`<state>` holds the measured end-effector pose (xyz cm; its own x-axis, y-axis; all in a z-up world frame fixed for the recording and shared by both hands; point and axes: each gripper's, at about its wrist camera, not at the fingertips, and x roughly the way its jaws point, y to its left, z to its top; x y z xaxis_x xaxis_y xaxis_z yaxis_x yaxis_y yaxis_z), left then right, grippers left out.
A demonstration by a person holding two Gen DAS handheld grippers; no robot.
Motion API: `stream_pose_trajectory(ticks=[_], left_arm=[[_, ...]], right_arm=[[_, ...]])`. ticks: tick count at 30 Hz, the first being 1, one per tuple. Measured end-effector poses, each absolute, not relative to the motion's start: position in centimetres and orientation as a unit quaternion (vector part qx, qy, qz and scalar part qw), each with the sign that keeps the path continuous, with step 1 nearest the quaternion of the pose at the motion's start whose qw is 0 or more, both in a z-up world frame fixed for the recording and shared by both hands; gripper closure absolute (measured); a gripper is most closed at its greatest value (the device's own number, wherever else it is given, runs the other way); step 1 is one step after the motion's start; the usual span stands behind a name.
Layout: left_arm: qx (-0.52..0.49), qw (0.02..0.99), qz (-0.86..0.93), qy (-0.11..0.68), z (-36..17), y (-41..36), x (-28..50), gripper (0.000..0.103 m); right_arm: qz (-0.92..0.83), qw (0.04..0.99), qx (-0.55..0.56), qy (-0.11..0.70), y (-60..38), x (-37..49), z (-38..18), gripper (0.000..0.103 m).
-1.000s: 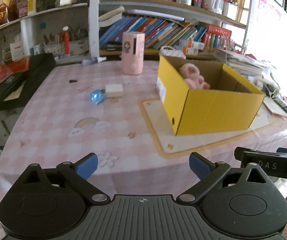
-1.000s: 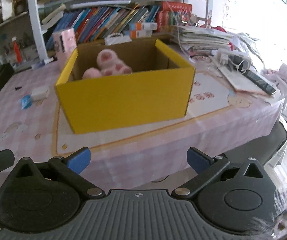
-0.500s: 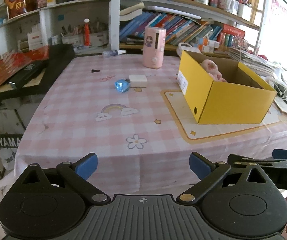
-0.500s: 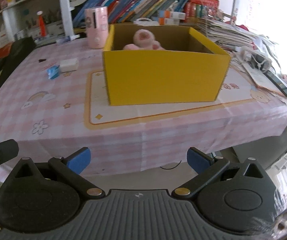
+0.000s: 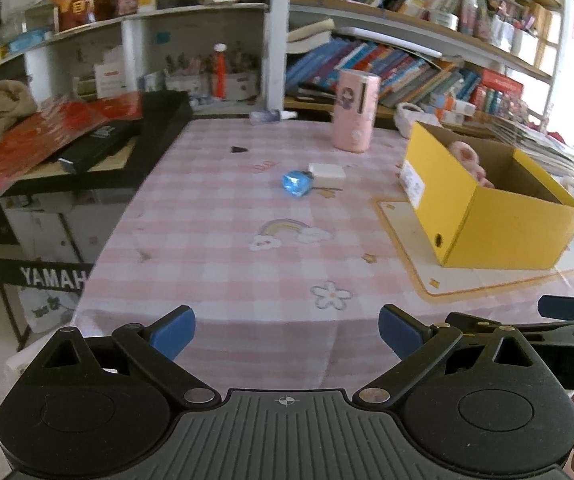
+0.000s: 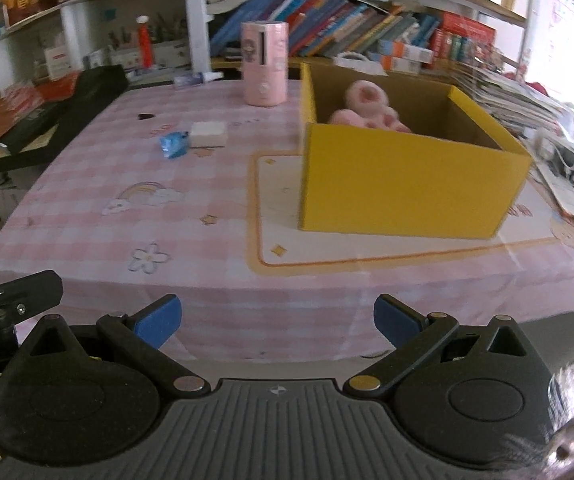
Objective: Organize objects
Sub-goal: 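Withdraw both open tools from the box back toward the table, then grasp the blue wrapped item with the left tool while the right tool grasps the white eraser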
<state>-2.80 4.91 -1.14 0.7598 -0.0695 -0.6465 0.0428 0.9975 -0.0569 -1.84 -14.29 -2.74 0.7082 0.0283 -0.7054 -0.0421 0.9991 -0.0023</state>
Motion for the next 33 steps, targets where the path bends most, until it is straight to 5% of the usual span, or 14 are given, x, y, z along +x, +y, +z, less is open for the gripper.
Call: stream_pose_trajectory(ticks=[21, 28, 33], left_arm=[[-0.033, 0.936, 0.008, 0.35, -1.7, 7.2, 1.7, 0.003], [-0.052, 0.933, 0.005, 0.355, -2.2, 7.6, 5.0, 0.003], [-0.055, 0.931, 0.012, 0.36, -2.4, 7.8, 8.0, 0.003]], right_arm=[[0.067, 0.919, -0.022, 0.388, -11.2, 4.3, -3.4, 0.004], [0.078, 0.918, -0.034, 0.388, -10.6, 8.4, -3.7, 0.035], [0.085, 0.92, -0.014, 0.383, -10.7, 11.7, -3.5, 0.042]])
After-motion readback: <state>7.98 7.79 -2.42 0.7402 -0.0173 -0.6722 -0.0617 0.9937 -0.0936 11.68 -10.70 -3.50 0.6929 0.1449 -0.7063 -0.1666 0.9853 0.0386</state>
